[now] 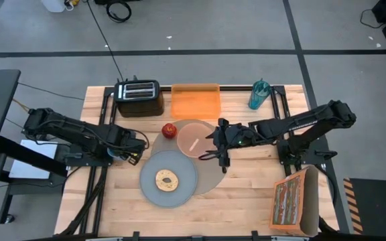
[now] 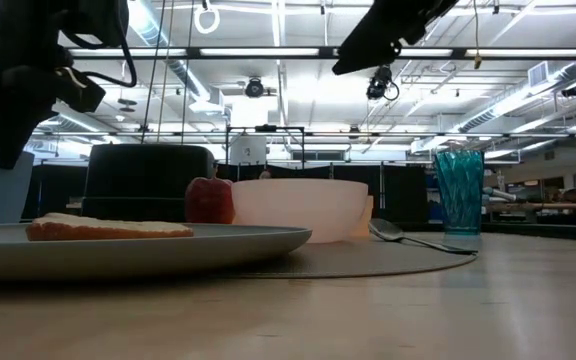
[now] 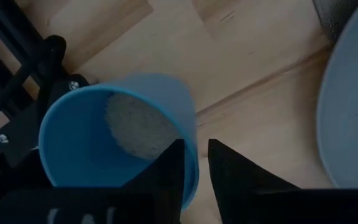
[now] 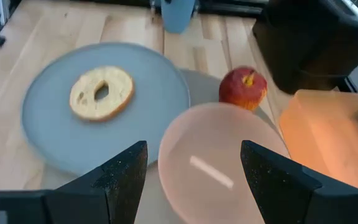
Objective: Arrange a breakfast setting
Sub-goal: Put the light blue cup on the gray mat
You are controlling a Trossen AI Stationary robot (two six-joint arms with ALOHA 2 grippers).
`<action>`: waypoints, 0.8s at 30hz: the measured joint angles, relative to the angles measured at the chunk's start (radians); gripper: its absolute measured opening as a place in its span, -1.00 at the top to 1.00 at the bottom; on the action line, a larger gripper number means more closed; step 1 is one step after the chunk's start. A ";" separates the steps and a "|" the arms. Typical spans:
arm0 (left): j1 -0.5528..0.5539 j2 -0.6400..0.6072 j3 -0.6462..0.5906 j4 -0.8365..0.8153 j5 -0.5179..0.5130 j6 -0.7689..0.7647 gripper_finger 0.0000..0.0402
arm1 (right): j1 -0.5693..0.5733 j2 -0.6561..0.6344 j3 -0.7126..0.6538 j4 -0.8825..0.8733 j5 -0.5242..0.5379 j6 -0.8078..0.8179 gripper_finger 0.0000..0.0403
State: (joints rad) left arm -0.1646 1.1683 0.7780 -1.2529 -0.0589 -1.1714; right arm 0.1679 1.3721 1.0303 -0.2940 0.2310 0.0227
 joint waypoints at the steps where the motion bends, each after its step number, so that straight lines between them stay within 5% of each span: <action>1: 0.000 0.000 0.000 0.000 0.000 0.009 0.63 | 0.002 -0.010 0.000 -0.009 0.000 0.000 -0.32; 6: 0.000 0.000 0.001 0.002 0.000 0.036 0.92 | 0.004 -0.067 -0.002 -0.042 0.011 -0.028 -0.32; 12: -0.020 0.000 0.058 -0.023 -0.006 0.049 0.93 | 0.007 -0.137 -0.092 0.053 0.069 -0.053 -0.27; 24: 0.012 0.165 0.514 -0.054 -0.117 0.342 0.94 | 0.022 -0.206 -0.147 0.038 0.160 -0.023 -0.15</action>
State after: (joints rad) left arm -0.1521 1.3333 1.2919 -1.3067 -0.1756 -0.8292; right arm 0.1895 1.1656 0.8829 -0.2558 0.3909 0.0002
